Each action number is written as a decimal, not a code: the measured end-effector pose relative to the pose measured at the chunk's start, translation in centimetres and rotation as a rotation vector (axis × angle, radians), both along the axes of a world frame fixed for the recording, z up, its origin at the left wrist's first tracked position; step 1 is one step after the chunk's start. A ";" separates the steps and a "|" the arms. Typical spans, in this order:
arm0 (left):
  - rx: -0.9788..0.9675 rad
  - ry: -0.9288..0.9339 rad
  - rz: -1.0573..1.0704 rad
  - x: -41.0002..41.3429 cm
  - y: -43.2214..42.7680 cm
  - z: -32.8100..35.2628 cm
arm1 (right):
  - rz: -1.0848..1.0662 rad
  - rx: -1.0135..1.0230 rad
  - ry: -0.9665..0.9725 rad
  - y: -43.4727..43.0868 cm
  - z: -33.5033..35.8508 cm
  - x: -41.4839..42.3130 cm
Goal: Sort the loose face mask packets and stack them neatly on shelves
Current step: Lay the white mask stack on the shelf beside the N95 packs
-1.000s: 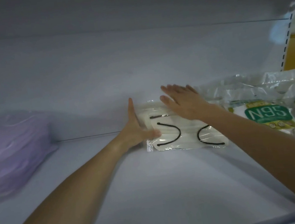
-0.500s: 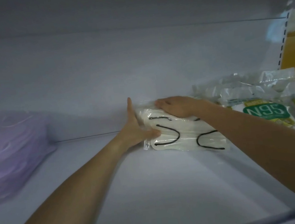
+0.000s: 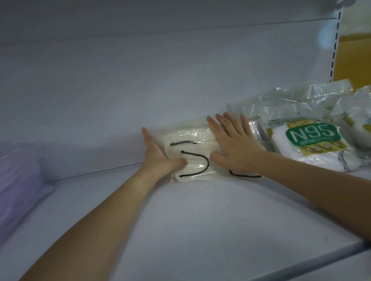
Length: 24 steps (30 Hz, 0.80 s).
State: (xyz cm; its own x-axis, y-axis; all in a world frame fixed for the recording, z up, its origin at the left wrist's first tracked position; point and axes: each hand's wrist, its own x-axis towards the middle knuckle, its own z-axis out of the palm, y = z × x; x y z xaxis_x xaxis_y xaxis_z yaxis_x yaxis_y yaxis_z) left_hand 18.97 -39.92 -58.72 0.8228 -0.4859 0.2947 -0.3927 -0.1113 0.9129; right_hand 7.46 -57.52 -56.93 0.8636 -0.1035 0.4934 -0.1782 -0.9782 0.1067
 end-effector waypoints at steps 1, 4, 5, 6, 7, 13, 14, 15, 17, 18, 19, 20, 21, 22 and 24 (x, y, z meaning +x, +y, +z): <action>0.011 0.002 0.004 0.0 -0.1 -0.1 | 0.036 0.014 0.020 -0.4 0.2 0.3; -0.023 0.056 -0.073 0.2 0.1 0.0 | 0.133 0.045 0.063 -1.7 0.1 0.8; -0.061 0.098 -0.104 0.3 0.1 0.0 | 0.154 0.049 0.070 -1.9 0.0 0.8; -0.099 0.141 -0.110 0.4 0.1 0.1 | 0.171 0.060 0.073 -2.1 0.1 0.8; -0.125 0.169 -0.091 0.5 0.1 0.2 | 0.186 0.075 0.072 -2.3 0.3 0.9; -0.128 0.098 -0.058 0.3 -0.2 -0.3 | 0.194 0.032 0.021 -1.4 0.6 1.6; -0.114 0.085 -0.058 0.3 0.0 -0.3 | 0.192 0.013 0.032 -1.2 0.6 1.6; -0.105 0.074 -0.058 0.3 0.1 -0.2 | 0.198 0.009 0.001 -1.0 0.8 1.6; -0.090 0.032 -0.050 0.1 0.5 -0.1 | 0.215 0.015 -0.075 -1.0 1.5 1.7; -0.068 -0.008 -0.035 -0.2 0.7 0.0 | 0.217 -0.006 -0.046 -0.9 1.9 1.7; -0.026 -0.072 -0.012 -0.5 0.9 0.1 | 0.210 -0.031 0.006 -0.9 1.9 1.5; 0.029 -0.174 0.021 -1.0 1.1 0.2 | 0.207 -0.047 0.020 -0.8 1.8 1.4; 0.093 -0.314 0.061 -1.4 1.4 0.3 | 0.215 -0.061 -0.009 -0.7 1.5 1.3; 0.171 -0.475 0.106 -1.8 1.8 0.5 | 0.224 -0.079 -0.031 -0.6 1.3 1.2; 0.378 -0.779 0.172 -2.1 2.4 0.8 | 0.239 -0.109 0.000 -0.2 1.1 1.0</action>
State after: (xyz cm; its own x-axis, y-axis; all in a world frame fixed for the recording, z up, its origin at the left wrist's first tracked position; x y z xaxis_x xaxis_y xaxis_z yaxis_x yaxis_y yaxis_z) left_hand 16.84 -37.52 -57.91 0.5260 -0.5523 0.6467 -0.8380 -0.4664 0.2833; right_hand 8.44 -57.76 -55.84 0.8571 0.1579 0.4903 0.0571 -0.9751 0.2142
